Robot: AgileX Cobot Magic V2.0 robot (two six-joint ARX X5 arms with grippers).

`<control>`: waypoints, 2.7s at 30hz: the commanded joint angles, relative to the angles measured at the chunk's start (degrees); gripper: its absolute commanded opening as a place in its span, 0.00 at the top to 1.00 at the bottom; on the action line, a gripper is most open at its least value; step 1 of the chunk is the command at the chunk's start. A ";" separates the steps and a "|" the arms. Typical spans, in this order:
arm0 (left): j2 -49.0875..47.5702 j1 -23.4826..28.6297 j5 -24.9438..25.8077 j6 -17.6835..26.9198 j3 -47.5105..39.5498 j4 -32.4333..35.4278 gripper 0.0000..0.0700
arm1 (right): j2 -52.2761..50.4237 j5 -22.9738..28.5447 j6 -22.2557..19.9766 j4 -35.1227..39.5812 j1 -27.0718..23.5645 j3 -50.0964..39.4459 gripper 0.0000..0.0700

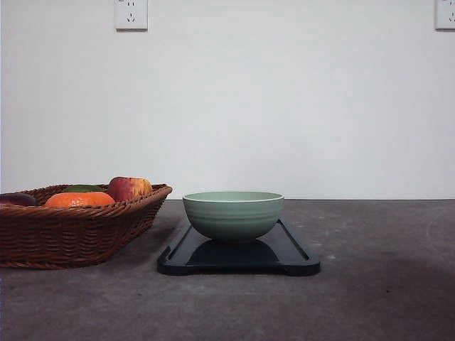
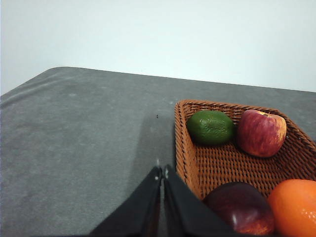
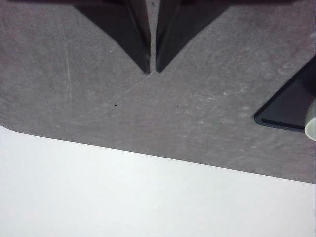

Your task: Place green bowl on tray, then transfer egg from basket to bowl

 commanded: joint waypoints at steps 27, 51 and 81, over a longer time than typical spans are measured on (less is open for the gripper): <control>-0.11 0.00 -0.26 -0.07 -1.14 0.33 1.00 | 0.07 0.20 -0.02 0.39 -0.02 -0.26 0.99; -0.11 0.00 -0.26 -0.07 -1.14 0.33 1.00 | 0.07 0.20 -0.04 0.39 -0.02 -0.26 0.99; -0.11 0.00 -0.26 -0.07 -1.14 0.33 1.00 | 0.07 0.19 -0.04 0.39 -0.02 -0.26 0.99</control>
